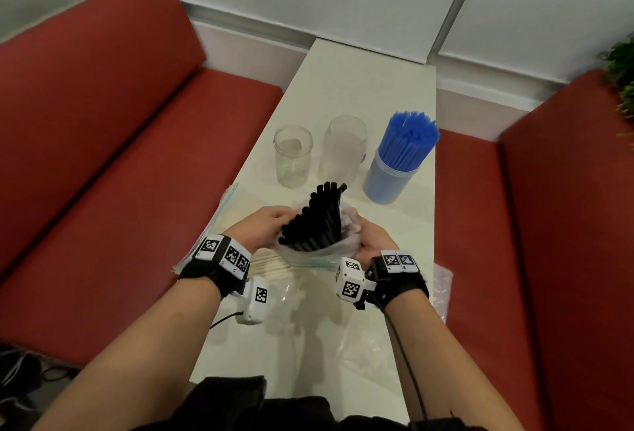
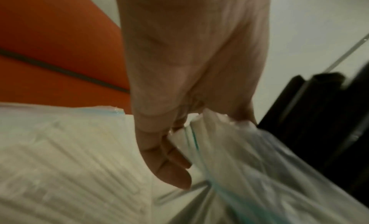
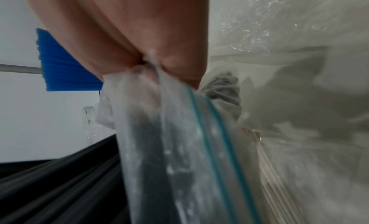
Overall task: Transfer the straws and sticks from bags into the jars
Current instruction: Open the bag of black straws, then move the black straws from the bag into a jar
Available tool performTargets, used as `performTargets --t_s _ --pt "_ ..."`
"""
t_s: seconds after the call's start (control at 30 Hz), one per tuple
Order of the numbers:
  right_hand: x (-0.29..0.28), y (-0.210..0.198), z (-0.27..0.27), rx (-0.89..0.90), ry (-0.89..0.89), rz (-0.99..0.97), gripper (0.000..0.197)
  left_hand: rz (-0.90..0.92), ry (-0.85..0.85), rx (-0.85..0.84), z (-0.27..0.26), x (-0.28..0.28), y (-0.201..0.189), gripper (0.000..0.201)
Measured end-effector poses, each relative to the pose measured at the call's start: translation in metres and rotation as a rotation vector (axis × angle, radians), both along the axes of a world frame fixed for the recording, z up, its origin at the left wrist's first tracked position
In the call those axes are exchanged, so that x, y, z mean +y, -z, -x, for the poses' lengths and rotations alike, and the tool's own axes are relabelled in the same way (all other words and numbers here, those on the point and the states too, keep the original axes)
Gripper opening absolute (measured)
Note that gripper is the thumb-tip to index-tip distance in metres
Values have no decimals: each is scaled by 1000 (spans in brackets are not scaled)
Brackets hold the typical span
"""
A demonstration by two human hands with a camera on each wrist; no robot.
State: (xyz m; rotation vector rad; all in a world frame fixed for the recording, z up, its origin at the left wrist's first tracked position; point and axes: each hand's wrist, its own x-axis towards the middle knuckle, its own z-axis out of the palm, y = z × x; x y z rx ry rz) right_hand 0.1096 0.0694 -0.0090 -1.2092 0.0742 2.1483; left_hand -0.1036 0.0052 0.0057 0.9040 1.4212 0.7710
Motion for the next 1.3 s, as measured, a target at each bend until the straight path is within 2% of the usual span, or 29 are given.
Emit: performTargets --t_s 0.1,0.13,0.17,0.27,0.33,0.43,0.53,0.6,0.67,0.73,0.77,0.83,0.9,0.97,1.03,1.1,1.13,1.2,1.3 --pt "2 5 4 -83 -79 -30 22 -38 75 147 3 12 -5 35" --pt "0 5 7 -137 -100 -88 14 -24 60 139 1 16 -7 33" --pt "-1 6 10 -203 -102 -175 15 35 12 35 1 21 -8 32" --pt "-5 9 11 -456 -107 -481 30 283 -167 -456 5 31 -6 37" --pt "-10 12 5 -539 -136 -602 41 379 -252 -578 6 31 -8 41" --pt "-17 11 2 -686 -203 -764 40 461 -279 -660 8 27 -5 40" --pt "-24 2 3 -770 -276 -864 39 379 -316 -627 4 25 -6 42" --pt "-27 -7 0 -645 -343 -899 43 289 -328 -592 -3 22 -10 34" --pt "-29 -14 -4 -541 -476 -906 56 265 -316 -515 -6 19 -6 25" --pt "-31 -15 -5 -562 -646 -917 74 261 -261 -406 -9 17 4 23" --pt "-31 -14 -4 -611 -731 -935 78 295 -219 -428 -11 17 6 23" --pt "-32 -7 1 -735 -843 -989 81 373 -195 -629 -12 11 2 28" --pt "-34 2 9 -845 -818 -1018 80 299 -242 -558 -15 9 -2 31" --pt "-34 7 15 -973 -690 -1020 67 229 -282 -433 -15 14 -2 23" --pt "-32 7 20 -1074 -629 -1044 52 193 -343 -302 -9 20 5 31" --pt "-28 5 21 -1137 -688 -1092 55 159 -347 -228 -3 23 8 34" --pt "-26 4 22 -1166 -730 -1114 58 160 -344 -191 -1 24 9 29" --pt "-23 2 24 -1189 -758 -1172 59 187 -339 -160 2 25 8 17" --pt "-20 -3 27 -1129 -665 -1202 47 223 -369 -125 3 26 3 18"
